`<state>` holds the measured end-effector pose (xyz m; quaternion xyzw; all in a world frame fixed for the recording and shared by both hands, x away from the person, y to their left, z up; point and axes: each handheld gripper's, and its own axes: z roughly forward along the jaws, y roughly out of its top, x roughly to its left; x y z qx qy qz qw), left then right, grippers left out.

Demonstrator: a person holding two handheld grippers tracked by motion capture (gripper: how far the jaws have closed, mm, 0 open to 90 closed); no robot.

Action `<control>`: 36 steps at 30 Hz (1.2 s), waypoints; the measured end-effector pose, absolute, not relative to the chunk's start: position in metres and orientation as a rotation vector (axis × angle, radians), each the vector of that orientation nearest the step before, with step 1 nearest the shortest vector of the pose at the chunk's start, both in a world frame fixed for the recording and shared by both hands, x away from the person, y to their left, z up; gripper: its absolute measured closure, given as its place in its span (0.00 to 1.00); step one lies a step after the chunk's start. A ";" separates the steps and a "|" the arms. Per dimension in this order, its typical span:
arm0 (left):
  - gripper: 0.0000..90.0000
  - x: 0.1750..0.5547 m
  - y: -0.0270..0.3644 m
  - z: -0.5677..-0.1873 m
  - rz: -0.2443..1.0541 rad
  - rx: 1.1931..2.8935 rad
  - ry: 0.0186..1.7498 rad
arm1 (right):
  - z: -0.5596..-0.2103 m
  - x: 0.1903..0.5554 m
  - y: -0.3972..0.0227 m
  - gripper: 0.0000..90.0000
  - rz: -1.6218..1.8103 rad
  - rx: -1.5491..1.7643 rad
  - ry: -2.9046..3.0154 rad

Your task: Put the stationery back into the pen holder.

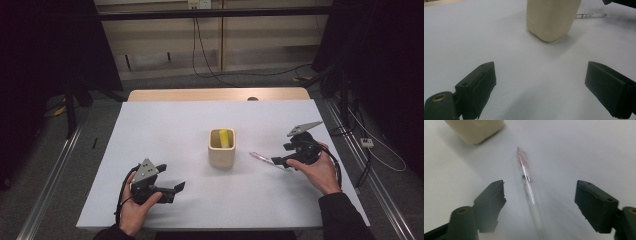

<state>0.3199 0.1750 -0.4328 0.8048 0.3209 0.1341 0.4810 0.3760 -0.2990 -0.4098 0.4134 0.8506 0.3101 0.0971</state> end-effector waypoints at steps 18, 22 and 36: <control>0.11 0.320 0.174 -0.433 0.332 1.980 0.775 | -0.420 0.378 -0.298 0.63 0.727 1.122 2.693; 0.11 0.320 0.174 -0.434 0.333 1.978 0.774 | -0.422 0.380 -0.293 0.66 0.682 1.098 2.718; 0.11 0.320 0.174 -0.434 0.327 1.986 0.774 | -0.431 0.383 -0.289 0.77 0.618 1.069 2.777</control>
